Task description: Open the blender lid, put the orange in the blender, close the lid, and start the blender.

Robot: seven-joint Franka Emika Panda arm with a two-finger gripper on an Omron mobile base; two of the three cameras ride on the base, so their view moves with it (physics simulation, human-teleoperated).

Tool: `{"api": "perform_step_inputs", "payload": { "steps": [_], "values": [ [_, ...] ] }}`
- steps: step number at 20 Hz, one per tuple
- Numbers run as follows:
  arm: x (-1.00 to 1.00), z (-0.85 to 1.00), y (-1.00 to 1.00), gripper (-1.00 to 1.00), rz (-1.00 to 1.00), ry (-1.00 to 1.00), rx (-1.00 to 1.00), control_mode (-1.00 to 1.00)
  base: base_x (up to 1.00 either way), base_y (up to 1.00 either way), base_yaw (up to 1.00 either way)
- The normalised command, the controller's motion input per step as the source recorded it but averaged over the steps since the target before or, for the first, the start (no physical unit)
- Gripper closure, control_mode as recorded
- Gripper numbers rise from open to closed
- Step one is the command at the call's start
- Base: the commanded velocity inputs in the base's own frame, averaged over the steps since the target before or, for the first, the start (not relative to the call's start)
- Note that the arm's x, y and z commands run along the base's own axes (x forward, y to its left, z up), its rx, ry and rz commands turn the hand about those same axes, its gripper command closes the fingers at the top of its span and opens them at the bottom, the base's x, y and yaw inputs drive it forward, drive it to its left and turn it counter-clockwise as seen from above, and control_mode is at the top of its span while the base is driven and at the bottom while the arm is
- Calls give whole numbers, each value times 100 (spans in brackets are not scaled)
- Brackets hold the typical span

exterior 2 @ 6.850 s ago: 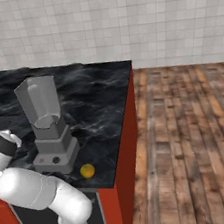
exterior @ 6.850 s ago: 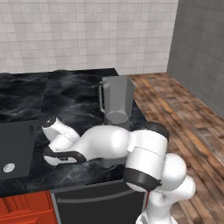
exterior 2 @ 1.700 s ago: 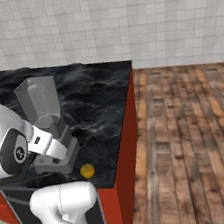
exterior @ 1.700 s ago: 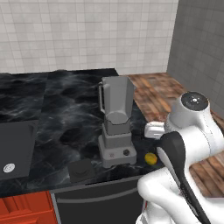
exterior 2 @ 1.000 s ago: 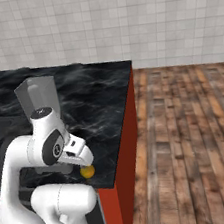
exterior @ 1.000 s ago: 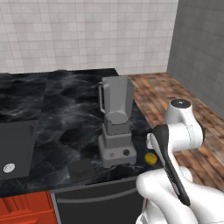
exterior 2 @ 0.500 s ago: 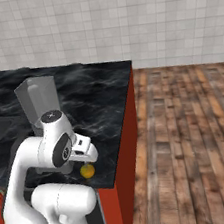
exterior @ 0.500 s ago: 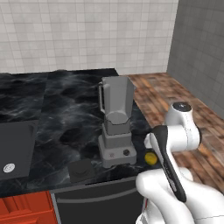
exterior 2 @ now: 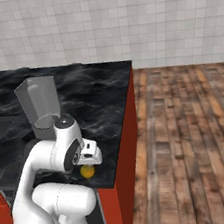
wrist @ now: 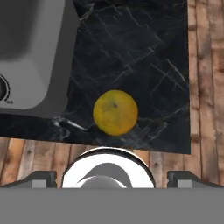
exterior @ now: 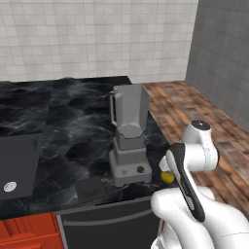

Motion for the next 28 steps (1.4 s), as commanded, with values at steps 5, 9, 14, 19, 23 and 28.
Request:
{"api": "perform_step_inputs", "payload": {
  "steps": [5,9,14,19,23,28],
  "values": [
    [14,-27,0,-100,13,4,0,-100,0,0,0],
    [21,-30,0,-100,14,8,0,-100,0,0,0],
    [18,-16,0,-100,12,4,0,-100,0,0,0],
    [19,-36,0,-100,10,7,-1,-100,0,0,0],
    [19,-41,0,-100,10,6,0,-100,0,0,0],
    [13,-10,0,-100,5,0,0,-100,0,0,0]
  ]
}}
